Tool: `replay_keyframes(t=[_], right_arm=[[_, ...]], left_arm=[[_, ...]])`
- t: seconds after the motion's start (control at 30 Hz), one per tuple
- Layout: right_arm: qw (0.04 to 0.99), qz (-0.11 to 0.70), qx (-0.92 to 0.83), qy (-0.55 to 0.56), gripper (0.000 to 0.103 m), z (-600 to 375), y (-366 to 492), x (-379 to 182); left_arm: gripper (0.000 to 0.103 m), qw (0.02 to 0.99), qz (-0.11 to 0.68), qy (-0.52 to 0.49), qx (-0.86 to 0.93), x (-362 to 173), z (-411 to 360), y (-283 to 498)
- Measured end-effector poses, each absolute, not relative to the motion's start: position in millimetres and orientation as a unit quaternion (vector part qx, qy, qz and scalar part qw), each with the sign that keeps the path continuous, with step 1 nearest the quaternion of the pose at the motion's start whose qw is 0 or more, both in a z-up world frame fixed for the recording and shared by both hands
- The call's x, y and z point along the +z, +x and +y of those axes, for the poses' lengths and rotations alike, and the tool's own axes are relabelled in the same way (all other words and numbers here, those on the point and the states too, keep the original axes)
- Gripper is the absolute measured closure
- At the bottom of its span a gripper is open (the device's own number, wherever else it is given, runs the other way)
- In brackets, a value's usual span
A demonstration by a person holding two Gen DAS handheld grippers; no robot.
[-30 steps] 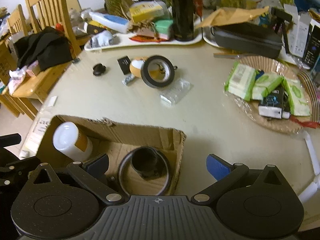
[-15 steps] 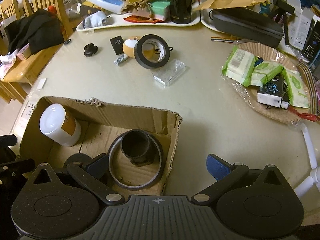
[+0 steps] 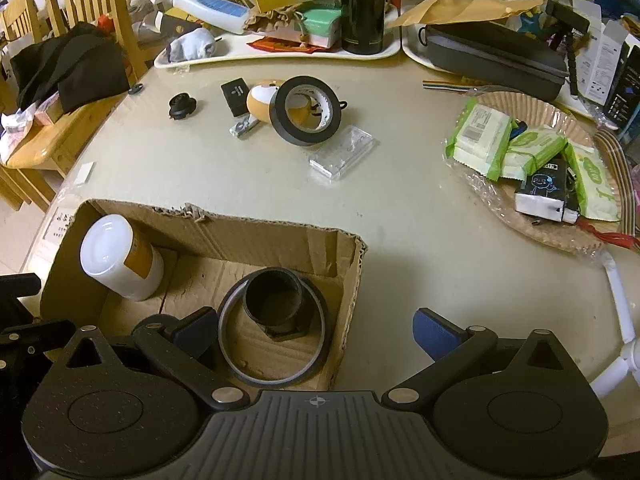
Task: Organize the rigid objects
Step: 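Lift both open tools out of the box toward the table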
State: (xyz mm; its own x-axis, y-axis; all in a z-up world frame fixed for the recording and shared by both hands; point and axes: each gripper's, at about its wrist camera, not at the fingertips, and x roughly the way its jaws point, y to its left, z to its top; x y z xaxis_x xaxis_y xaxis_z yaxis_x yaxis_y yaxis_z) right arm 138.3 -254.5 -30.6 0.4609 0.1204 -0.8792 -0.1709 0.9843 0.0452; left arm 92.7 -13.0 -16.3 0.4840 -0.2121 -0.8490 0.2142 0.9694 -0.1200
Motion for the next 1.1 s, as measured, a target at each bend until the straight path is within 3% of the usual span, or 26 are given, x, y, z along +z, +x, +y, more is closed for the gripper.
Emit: replay_keyframes(t=[0.57, 1.1], right_arm=[[0.908, 0.412, 0.073, -0.017, 0.0, -259.6, 152.0, -8.5], [0.897, 0.424, 0.104, -0.075, 0.0, -252.1, 199.2, -19.8]], left_arm=[[0.026, 0.897, 0.408, 0.019, -0.171, 4.3, -24.3, 104.1], [0.026, 0.908, 0.396, 0.043, -0.129, 8.4, -14.4, 120.6]])
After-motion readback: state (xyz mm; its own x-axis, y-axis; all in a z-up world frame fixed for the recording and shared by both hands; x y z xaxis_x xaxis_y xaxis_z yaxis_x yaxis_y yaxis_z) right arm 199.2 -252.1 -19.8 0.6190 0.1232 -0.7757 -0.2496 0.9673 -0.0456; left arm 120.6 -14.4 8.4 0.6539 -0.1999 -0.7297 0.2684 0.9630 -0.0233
